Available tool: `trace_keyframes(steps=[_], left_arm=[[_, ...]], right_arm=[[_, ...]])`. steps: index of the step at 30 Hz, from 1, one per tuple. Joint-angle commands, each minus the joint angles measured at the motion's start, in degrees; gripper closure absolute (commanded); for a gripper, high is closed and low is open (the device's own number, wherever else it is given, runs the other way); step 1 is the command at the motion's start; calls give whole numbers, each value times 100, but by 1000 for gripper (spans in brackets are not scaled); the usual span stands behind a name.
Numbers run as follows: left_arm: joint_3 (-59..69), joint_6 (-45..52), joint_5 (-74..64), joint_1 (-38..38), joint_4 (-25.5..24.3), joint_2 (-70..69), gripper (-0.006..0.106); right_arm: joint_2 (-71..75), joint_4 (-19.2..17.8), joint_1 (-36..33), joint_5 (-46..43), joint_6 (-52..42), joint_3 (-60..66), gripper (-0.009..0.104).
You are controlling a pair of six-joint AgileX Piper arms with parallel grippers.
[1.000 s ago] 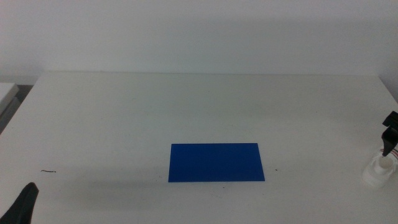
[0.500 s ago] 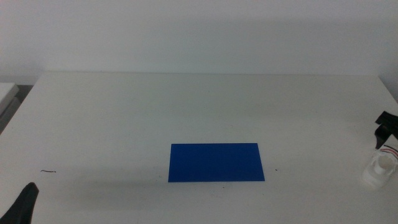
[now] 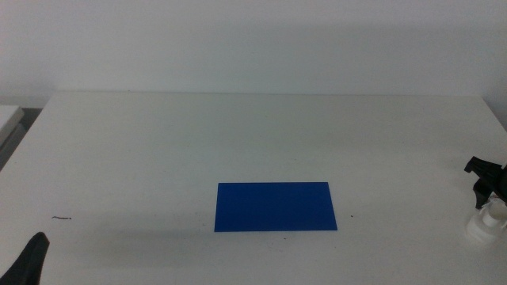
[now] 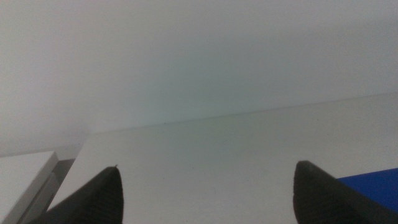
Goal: Use one arm to grab the shoe from the table and place it on the mat.
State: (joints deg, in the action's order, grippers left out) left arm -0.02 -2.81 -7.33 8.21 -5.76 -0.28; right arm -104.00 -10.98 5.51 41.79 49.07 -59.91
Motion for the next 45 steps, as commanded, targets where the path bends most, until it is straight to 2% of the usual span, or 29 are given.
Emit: trace_keyframes(steps=[1,2,3,8,10,14,20,23,25,28,30,31,34,40,45], left_arm=[[2,-8,70,38,23,28,7],[2,-8,70,38,23,28,7],[2,-8,70,38,23,28,7],[2,-8,70,38,23,28,7],[2,-8,70,38,23,28,7],[2,-8,70,38,23,28,7],[2,-8,70,38,23,28,7],[2,-8,70,38,23,28,7],[2,-8,70,38,23,28,7],[2,-8,70,38,23,28,7],[2,-8,70,38,23,28,7],[2,-8,70,38,23,28,7],[2,-8,70,38,23,28,7],[2,-8,70,38,23,28,7],[2,-8,70,38,23,28,7]], right_arm=[[176,-142,-141,335,265,-74,82],[263,-189,-285,502,354,-130,94],[354,-247,-476,727,462,-219,97],[477,-302,-1880,1458,629,-1051,84],[333,-170,-2576,1445,763,-1481,78],[-307,138,-3688,1464,795,-2496,72],[-1300,219,-4435,2062,616,-3779,72],[-1522,319,-4594,2071,-560,-4016,72],[-1586,406,-4666,1978,-1885,-4018,72],[-1663,675,-4731,2095,-4659,-4018,72],[-1696,682,-4729,2257,-5799,-4007,72],[-1696,573,-4729,2294,-6221,-4007,72],[-1704,356,-4718,2160,-6895,-4007,72],[-1747,421,-4709,1500,-7134,-3999,72],[-1850,537,-4709,1597,-8246,-3951,73]])
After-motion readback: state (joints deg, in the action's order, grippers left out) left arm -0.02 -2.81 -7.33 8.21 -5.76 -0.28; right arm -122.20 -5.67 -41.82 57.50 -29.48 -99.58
